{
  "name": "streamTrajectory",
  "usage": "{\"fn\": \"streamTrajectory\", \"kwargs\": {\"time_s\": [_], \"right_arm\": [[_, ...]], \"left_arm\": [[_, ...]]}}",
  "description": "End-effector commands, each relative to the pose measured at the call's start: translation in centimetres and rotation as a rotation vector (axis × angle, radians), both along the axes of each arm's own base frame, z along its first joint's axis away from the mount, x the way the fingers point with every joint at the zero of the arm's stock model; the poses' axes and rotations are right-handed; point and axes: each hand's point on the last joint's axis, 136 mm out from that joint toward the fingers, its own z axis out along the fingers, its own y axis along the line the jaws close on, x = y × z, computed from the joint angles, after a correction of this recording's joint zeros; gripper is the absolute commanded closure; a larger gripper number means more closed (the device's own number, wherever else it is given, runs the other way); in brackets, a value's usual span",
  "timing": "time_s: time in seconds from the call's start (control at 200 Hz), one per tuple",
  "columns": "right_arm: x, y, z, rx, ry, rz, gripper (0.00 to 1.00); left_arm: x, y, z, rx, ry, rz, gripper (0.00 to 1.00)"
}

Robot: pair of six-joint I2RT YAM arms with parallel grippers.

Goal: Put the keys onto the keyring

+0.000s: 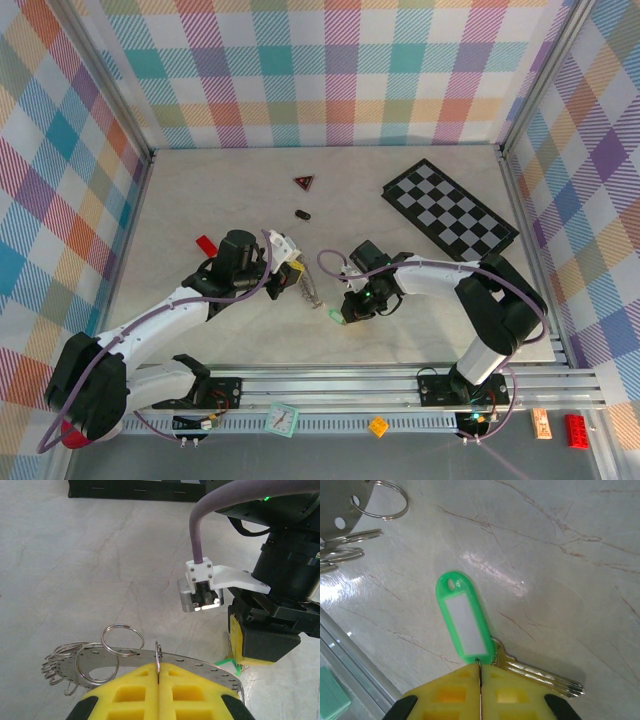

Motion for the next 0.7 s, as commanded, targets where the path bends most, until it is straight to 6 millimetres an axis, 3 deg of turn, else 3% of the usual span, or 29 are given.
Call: {"fn": "streamTrajectory", "kwargs": {"time_s": [0.0, 0.3, 0.55, 0.695], "right_arm": [[-0.1, 0.0, 0.1, -0.001, 0.025, 0.011, 0.93], [-0.3, -0.1, 0.3, 0.002, 0.022, 0.025, 1.0], [0.9, 0.1, 2.8, 0.067, -0.115, 0.017, 1.0], [1.0, -0.5, 2.2, 0.026, -0.121, 0.014, 1.0]], "left_arm": [[-0.3, -0.7, 1.4, -0.014, -0.028, -0.043, 1.0], [-0.3, -0.6, 1.5, -0.011, -0.032, -0.039, 1.0], [-0.4, -0.4, 2.1, -0.024, -0.046, -0.027, 1.0], [-0.4, -0.3, 2.0, -0.021, -0.046, -0.02, 1.0]]}}
